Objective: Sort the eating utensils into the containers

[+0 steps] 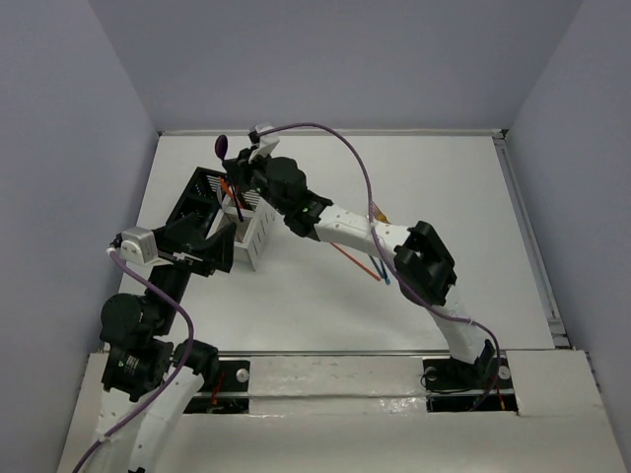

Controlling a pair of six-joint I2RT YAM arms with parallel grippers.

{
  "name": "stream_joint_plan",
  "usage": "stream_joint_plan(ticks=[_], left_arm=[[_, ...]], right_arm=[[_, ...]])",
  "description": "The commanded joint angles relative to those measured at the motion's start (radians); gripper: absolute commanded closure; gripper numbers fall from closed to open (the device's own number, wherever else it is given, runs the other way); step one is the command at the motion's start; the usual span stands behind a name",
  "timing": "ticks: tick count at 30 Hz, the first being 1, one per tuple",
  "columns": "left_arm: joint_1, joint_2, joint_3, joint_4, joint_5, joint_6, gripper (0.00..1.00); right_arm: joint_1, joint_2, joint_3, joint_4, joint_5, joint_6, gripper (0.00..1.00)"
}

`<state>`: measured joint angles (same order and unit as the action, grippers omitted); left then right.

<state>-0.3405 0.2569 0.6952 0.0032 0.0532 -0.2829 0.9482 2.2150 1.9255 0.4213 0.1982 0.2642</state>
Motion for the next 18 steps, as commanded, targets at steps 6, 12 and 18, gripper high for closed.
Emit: stream_joint_plan(ticks=[6, 12, 18], left_arm=[[-0.005, -0.007, 0.000, 0.052, 0.014, -0.007, 0.01], [-0.005, -0.007, 0.001, 0.049, 0.007, -0.007, 0.01], [-0.005, -0.002, 0.003, 0.037, -0.047, -0.019, 0.01]], right_arm=[[0.024, 0.060, 0.003, 0.114, -0.040, -0.066, 1.00], [0.043, 0.025, -0.052, 0.134, -0.048, -0.089, 0.93], [0.043, -0.040, -0.166, 0.163, -0.060, -0.077, 0.69]])
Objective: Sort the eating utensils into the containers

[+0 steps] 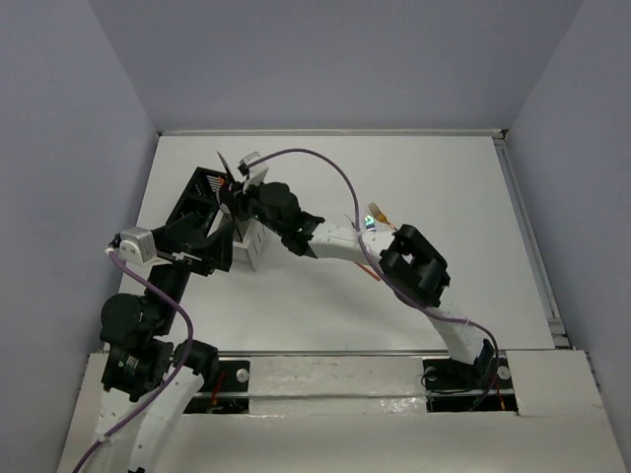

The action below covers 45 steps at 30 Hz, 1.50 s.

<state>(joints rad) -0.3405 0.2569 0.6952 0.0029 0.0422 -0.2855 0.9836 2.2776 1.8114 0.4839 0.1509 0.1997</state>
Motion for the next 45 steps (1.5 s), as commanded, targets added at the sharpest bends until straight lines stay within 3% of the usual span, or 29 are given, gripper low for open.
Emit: stream_joint_plan(ticks=[1, 5, 10, 14, 17, 20, 21, 29, 45], left_arm=[[-0.005, -0.002, 0.003, 0.034, -0.068, -0.017, 0.01], [-0.005, -0.001, 0.003, 0.028, -0.103, -0.024, 0.01], [-0.005, 0.011, -0.011, 0.037, -0.125, -0.029, 0.01], [-0.005, 0.034, -0.016, 0.048, -0.090, -0.043, 0.01], [-0.005, 0.048, -0.017, 0.054, -0.056, -0.047, 0.01], [-0.005, 0.068, -0.016, 0.057, -0.047, -0.052, 0.01], [-0.005, 0.082, -0.014, 0.052, -0.015, -0.052, 0.01], [-0.005, 0.110, -0.010, 0.052, 0.015, -0.046, 0.01], [-0.005, 0.113, -0.008, 0.043, 0.042, -0.050, 0.01]], right_arm=[[0.007, -0.118, -0.061, 0.088, -0.013, -0.011, 0.67], [0.007, -0.185, -0.128, 0.088, -0.007, -0.005, 0.56], [0.007, -0.360, -0.338, 0.050, 0.070, -0.003, 0.61], [-0.005, -0.553, -0.536, -0.130, 0.128, 0.018, 0.70], [-0.078, -0.691, -0.671, -0.327, 0.119, 0.085, 0.71], [-0.196, -0.803, -0.780, -0.480, 0.069, 0.147, 0.71], [-0.306, -0.855, -0.829, -0.587, -0.032, 0.165, 0.70], [-0.398, -0.785, -0.788, -0.800, -0.005, 0.133, 0.63], [-0.445, -0.649, -0.804, -0.821, 0.038, 0.164, 0.75]])
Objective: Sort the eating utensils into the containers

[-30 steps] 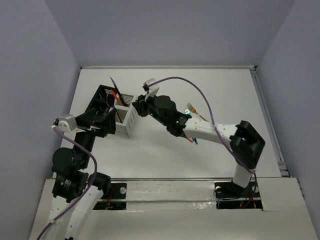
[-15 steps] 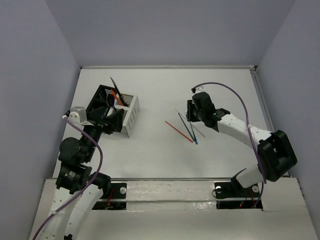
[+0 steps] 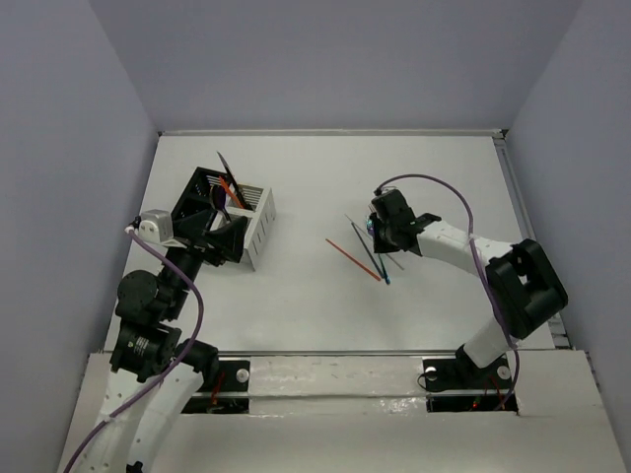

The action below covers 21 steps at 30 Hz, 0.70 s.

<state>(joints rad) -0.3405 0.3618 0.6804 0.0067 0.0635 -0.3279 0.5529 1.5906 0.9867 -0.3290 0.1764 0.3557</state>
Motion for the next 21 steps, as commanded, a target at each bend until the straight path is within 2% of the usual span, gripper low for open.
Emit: stream_joint_plan(ticks=[1, 18, 21], left_arm=[[-0.005, 0.011, 0.010, 0.038, 0.022, -0.010, 0.01], [-0.005, 0.032, 0.007, 0.049, 0.071, -0.017, 0.01], [-0.005, 0.045, 0.007, 0.052, 0.088, -0.020, 0.01]], right_arm=[[-0.015, 0.046, 0.018, -0.001, 0.008, 0.012, 0.75], [-0.024, 0.124, 0.026, -0.008, 0.034, 0.020, 0.78], [-0.024, 0.137, 0.032, -0.012, 0.038, 0.020, 0.82]])
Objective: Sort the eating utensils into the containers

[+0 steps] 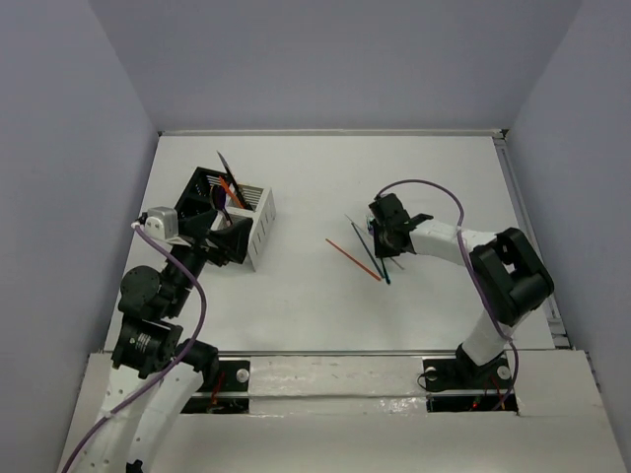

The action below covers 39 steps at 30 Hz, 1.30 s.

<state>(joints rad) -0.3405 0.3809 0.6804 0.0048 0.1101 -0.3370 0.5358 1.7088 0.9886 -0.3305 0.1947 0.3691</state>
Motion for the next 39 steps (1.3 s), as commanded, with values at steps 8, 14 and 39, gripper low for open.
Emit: stream_joint_plan(ticks=[8, 14, 39], left_arm=[[-0.005, 0.088, 0.010, 0.066, 0.117, -0.022, 0.01], [-0.005, 0.174, 0.010, 0.101, 0.238, -0.098, 0.14], [-0.338, 0.822, 0.014, 0.550, 0.119, -0.415, 0.53]], right_arm=[[-0.007, -0.012, 0.041, -0.016, 0.031, -0.002, 1.00], [-0.007, -0.136, 0.045, -0.019, 0.022, -0.042, 1.00], [0.188, -0.443, -0.077, 0.257, -0.255, -0.038, 1.00]])
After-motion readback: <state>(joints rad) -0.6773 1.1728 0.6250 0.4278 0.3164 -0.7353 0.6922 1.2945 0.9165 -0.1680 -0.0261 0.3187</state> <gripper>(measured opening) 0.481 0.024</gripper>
